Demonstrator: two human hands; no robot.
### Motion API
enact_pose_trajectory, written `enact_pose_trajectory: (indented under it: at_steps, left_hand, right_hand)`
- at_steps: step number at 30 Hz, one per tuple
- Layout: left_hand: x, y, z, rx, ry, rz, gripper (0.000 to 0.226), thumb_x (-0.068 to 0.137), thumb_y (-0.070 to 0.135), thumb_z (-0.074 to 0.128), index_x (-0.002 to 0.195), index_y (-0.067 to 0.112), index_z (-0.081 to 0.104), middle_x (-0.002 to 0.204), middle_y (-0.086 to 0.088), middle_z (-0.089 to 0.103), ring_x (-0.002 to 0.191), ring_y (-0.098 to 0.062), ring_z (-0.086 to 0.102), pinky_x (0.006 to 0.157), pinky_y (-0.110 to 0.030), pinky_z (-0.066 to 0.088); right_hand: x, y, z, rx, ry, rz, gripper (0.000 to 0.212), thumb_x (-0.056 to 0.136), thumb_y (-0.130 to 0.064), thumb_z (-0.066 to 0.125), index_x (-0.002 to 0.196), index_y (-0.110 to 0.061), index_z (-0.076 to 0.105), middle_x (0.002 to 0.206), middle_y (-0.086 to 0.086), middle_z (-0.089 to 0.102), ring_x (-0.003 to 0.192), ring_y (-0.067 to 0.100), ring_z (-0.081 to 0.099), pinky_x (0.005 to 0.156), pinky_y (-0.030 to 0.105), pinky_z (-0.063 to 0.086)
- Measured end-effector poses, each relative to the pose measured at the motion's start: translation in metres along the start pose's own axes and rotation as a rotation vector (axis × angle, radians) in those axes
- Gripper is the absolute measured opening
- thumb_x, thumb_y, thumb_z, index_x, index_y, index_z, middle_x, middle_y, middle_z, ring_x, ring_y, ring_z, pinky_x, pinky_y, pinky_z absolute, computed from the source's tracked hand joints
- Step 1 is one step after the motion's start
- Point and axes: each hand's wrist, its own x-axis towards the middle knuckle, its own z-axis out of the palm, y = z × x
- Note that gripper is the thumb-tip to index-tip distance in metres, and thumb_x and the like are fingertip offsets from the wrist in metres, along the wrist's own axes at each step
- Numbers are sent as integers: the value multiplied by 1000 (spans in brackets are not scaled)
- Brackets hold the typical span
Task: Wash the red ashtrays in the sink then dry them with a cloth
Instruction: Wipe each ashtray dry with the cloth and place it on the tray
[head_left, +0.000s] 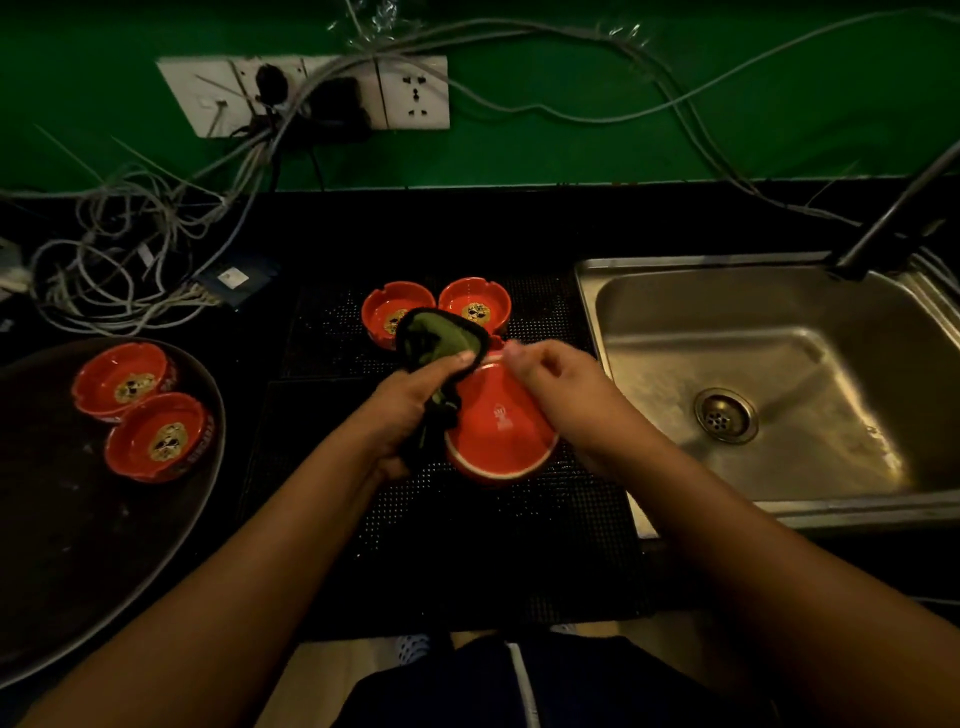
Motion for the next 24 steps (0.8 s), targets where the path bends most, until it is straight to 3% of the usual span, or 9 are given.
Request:
enact_pose_trajectory:
  at_steps: [2,5,7,10,13,17,19,21,24]
  left_hand:
    - [4,-8,-1,-216,68,-8,52,78,44,62,118,13,58,108,-15,69,95,-31,68,76,-39,55]
    - [6,-12,7,-330,115,-26,61,80,55,58,123,11,57,108,-14,71,94,-29,70,73,-36,57]
    - [8,-14,10,-287,110,-37,73,68,57,65,124,11,56,106,-14,71,94,-29,70,72,-37,57]
    - [9,-5,3,-99,68,-52,52,79,53,62,113,14,60,94,-12,74,84,-28,72,68,-36,57]
    - [9,9,-11,125,11,-114,38,88,51,56,104,18,63,87,-10,73,79,-27,71,67,-35,55]
    - [9,17,-17,408,-89,-84,22,90,38,60,96,17,66,74,0,74,64,-14,71,51,-21,53]
    - [9,13,-16,471,-75,-33,14,91,34,61,94,21,65,79,2,72,69,-12,70,58,-21,53]
    - [10,1,-17,475,-2,75,12,92,33,59,95,24,65,92,0,70,85,-14,67,75,-28,54]
    - [11,-16,-22,469,126,208,28,91,40,59,102,16,68,95,-2,71,92,-18,68,87,-38,54]
  right_hand:
    - [1,5,1,197,28,74,65,76,-66,49,117,-15,54,107,6,66,97,24,66,71,34,56]
    - [-1,18,16,373,47,131,57,84,-63,43,121,-20,53,113,4,67,104,24,65,88,49,54]
    - [2,24,27,411,162,91,61,82,-62,45,124,-18,52,113,7,68,102,24,67,90,49,54]
    - [4,25,25,324,190,26,61,77,-60,51,120,-18,55,111,9,69,97,23,69,81,40,57]
    - [2,26,16,146,67,-12,46,74,-55,57,107,-22,59,103,7,69,92,23,69,74,35,55]
    - [-3,24,19,-52,-129,-66,25,79,-41,65,100,-29,62,93,-2,71,83,12,70,69,25,55]
    - [-3,27,22,-195,-141,-70,24,81,-32,71,104,-29,62,97,-2,71,86,11,70,72,25,56]
    - [-4,28,27,-180,-53,-53,25,79,-29,74,100,-24,63,94,0,71,83,15,70,68,25,56]
    - [-7,31,40,269,20,131,35,82,-39,66,96,-7,66,82,10,73,71,22,70,63,31,55]
